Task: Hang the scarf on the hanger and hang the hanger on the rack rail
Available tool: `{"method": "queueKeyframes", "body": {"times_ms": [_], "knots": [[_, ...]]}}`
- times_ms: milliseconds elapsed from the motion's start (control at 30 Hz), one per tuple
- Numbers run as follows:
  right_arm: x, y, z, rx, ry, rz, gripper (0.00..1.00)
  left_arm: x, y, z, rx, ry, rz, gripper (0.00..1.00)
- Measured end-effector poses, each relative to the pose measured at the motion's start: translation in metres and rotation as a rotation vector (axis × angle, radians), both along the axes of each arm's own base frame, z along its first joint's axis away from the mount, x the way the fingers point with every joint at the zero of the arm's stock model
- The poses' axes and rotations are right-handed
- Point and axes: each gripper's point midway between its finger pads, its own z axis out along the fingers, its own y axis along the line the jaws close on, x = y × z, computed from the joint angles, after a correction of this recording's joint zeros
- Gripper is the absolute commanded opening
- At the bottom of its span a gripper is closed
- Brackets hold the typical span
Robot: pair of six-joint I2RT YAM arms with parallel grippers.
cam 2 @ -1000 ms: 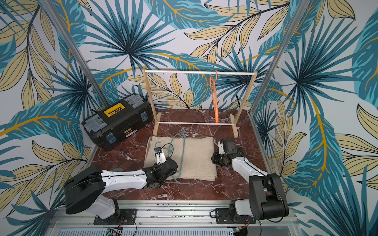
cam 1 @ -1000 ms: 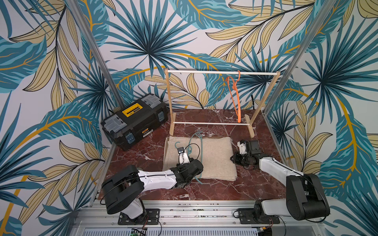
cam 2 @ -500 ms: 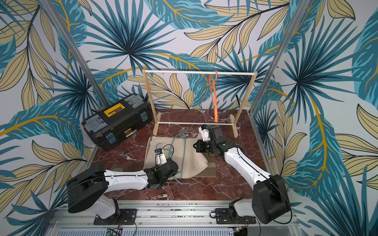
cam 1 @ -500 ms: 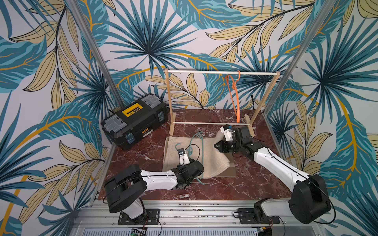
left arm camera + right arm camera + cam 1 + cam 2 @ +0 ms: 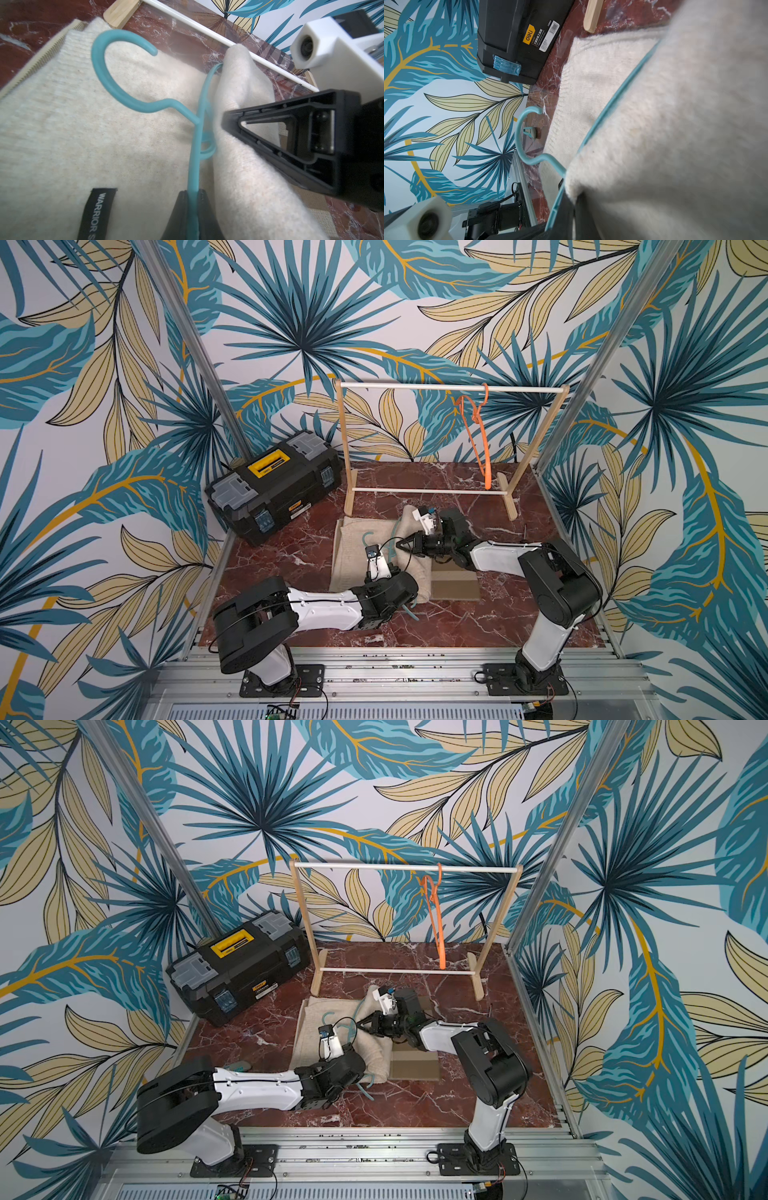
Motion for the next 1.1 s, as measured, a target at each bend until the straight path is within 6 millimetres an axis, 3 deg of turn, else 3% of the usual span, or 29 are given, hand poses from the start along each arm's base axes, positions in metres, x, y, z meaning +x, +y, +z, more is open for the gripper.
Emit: {"method": "queueKeyframes", "body": {"times_ms": [533,867,1100], "knots": [[-0.003,-0.006,-0.015,-0.215,-0.063,0.027,0.00,-0.009,-0.007,0.001,0.135,-0.052,-0.154,0.00],[-0.006,0.014,-0.005,-0.236,-0.111,0.041,0.00,-0.010,0.006,0.013,0.158,-0.096,-0.147,0.00],[-0.006,0.000,0.010,-0.293,-0.173,-0.028,0.00,-0.003,-0.002,0.024,0.094,-0.138,-0.138,0.00]]}}
